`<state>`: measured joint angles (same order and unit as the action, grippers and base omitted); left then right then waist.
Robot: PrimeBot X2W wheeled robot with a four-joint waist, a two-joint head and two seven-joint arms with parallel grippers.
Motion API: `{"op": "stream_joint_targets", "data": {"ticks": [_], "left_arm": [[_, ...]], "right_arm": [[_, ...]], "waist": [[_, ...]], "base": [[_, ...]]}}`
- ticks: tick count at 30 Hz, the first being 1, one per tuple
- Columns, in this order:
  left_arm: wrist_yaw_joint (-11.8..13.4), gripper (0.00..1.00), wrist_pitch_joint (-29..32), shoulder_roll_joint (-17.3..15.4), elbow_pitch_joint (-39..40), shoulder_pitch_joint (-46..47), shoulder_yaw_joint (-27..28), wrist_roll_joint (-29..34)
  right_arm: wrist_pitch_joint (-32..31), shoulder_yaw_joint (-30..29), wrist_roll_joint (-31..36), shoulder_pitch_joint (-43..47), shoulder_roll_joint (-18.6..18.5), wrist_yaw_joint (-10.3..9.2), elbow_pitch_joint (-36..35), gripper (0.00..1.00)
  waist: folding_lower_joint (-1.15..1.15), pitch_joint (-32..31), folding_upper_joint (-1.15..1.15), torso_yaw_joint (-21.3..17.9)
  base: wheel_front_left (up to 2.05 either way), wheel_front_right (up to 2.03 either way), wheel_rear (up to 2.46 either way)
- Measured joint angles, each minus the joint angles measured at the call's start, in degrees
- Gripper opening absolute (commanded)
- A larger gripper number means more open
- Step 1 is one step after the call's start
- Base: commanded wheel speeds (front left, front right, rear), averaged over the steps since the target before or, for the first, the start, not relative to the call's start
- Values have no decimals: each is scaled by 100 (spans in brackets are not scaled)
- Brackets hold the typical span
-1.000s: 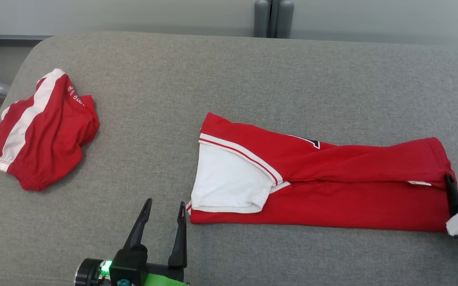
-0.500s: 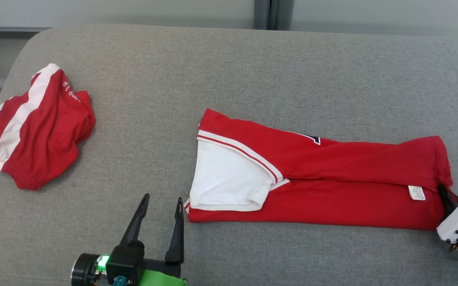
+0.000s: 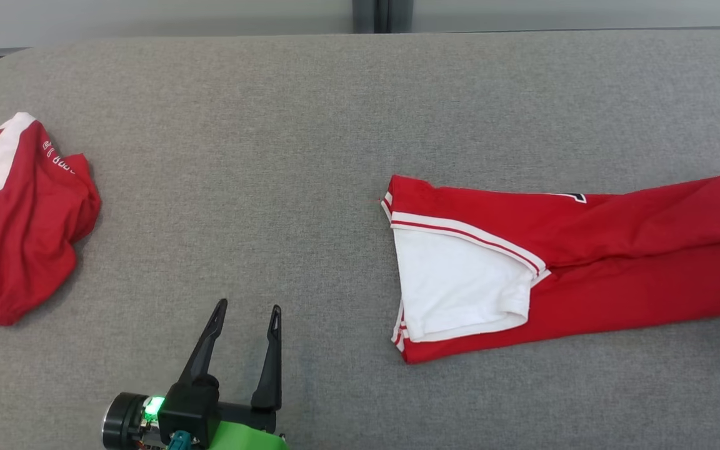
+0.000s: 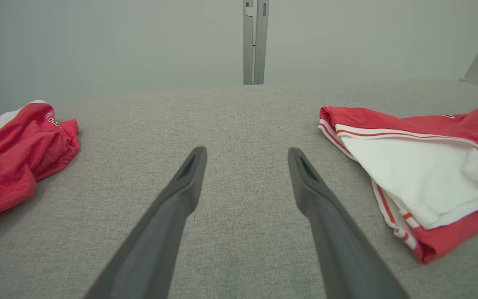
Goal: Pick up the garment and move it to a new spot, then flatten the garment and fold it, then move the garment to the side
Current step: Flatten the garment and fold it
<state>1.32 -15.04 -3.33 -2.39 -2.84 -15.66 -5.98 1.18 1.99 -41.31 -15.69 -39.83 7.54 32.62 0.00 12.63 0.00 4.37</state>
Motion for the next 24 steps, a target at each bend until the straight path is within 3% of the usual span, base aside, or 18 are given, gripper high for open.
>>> {"op": "stream_joint_targets", "data": {"ticks": [5,16,24], "left_arm": [[-38,100,0,13,-35,0,-65,62],[-4,100,0,32,8,-41,-101,107],[-24,100,0,35,-16,-46,-187,101]], "right_arm": [[-387,-131,58,78,133,-1,-883,0],[-1454,-513,89,1044,1324,-4,-3578,0],[-1886,-253,335,1098,2171,-4,-4192,0]], "waist": [[0,-58,0,-106],[0,-252,0,-41],[0,-254,0,232]], "base": [[0,0,0],[0,0,0],[0,0,0]]}}
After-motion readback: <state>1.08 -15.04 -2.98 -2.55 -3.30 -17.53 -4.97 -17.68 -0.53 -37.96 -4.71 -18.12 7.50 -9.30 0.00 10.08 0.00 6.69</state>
